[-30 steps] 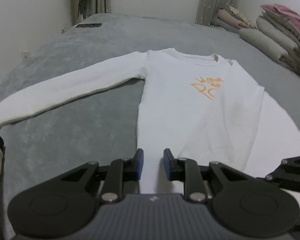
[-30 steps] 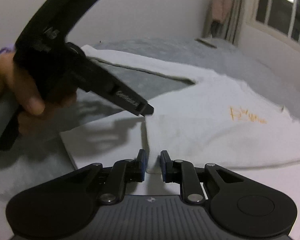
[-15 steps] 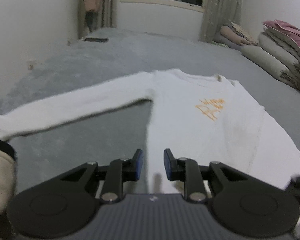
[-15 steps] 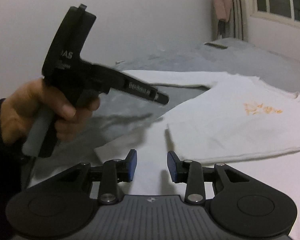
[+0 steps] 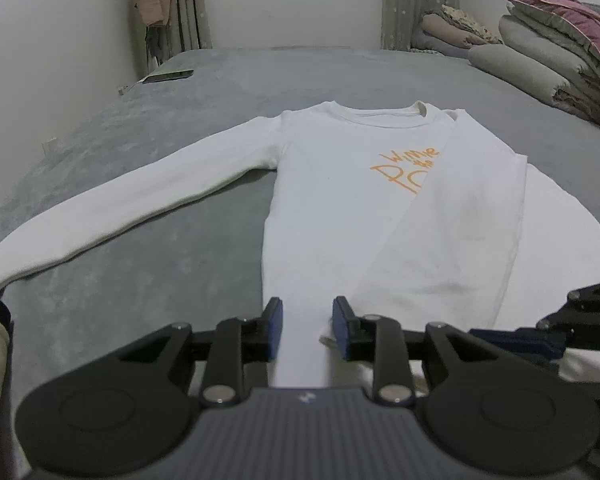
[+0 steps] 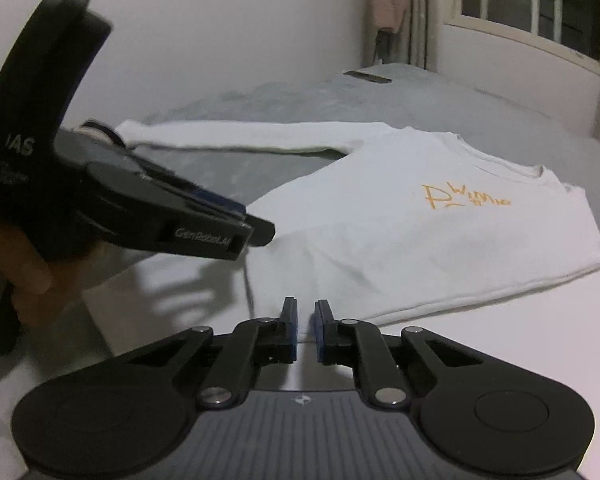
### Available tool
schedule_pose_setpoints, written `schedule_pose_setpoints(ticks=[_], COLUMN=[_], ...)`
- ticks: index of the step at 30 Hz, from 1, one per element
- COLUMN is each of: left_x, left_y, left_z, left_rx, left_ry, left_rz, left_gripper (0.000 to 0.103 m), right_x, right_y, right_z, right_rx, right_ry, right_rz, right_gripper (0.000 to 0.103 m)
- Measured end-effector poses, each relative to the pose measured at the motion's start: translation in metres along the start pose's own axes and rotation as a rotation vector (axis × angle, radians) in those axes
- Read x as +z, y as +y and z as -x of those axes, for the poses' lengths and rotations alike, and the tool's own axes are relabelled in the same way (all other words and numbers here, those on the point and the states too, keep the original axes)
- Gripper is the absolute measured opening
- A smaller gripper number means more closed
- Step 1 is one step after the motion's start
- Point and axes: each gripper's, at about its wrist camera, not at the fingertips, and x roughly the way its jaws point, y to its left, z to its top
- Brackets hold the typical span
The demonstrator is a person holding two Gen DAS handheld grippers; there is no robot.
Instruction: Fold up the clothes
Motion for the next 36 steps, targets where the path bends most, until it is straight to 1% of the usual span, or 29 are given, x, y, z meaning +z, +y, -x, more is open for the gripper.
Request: schedule_pose_setpoints(ticks=[4,8,11,14,15,19,22,25,28,30,32,33,36], left_x=[0.002,0.005,0.006,0.004,0.003,0.002,0.001,0.0,-0.006,-0.014,-0.025,-0.031,-0.049], left_y=[0.008,0.027,0.036,0.037,0.035,0.03,0.033,0.037,0.037,0.036,0.034,0.033,0.024], left_z=[0.001,0.0,0.0,-0.001,-0.002,-0.001,0.003,0.011,0.02,0.023,0.029,0.033,0.049], left_rx=[0.025,0.019,0.038,0.031,0.027,0.04,0.032,0.02,-0.009,-0.011,-0.023,-0.03,-0.018], left_ry=[0.004,0.017,0.016,0.038,0.047,0.05,0.055,0.055,0.053,0.065,0.074,0.072,0.053], left_rz=[0.028,0.122,0.156,0.157,0.154,0.123,0.141,0.159,0.175,0.185,0.196,0.198,0.145], left_gripper=[0.026,0.026,0.025,0.027,0.029,0.03,0.031,0.032,0.033,0.033,0.033,0.033,0.034], right_x=[0.002,0.002,0.002,0.003,0.003,0.002,0.0,-0.019,-0.045,-0.06,-0.07,-0.074,-0.089], right_y=[0.001,0.002,0.007,0.008,0.004,-0.014,-0.031,-0.051,-0.069,-0.079,-0.08,-0.077,-0.07], right_z=[0.001,0.004,0.011,0.012,0.013,0.017,0.024,0.044,0.061,0.074,0.085,0.089,0.105], right_rx=[0.005,0.013,0.033,0.026,0.019,-0.02,-0.068,-0.104,-0.162,-0.167,-0.175,-0.184,-0.195], right_ry=[0.01,-0.006,-0.023,-0.01,-0.006,0.012,0.016,0.013,0.02,0.003,-0.003,-0.002,0.005], right_rz=[0.012,-0.001,0.01,0.027,0.016,-0.042,-0.099,-0.208,-0.302,-0.371,-0.397,-0.39,-0.387], right_gripper=[0.011,0.01,0.01,0.01,0.011,0.011,0.011,0.011,0.011,0.009,0.009,0.009,0.009])
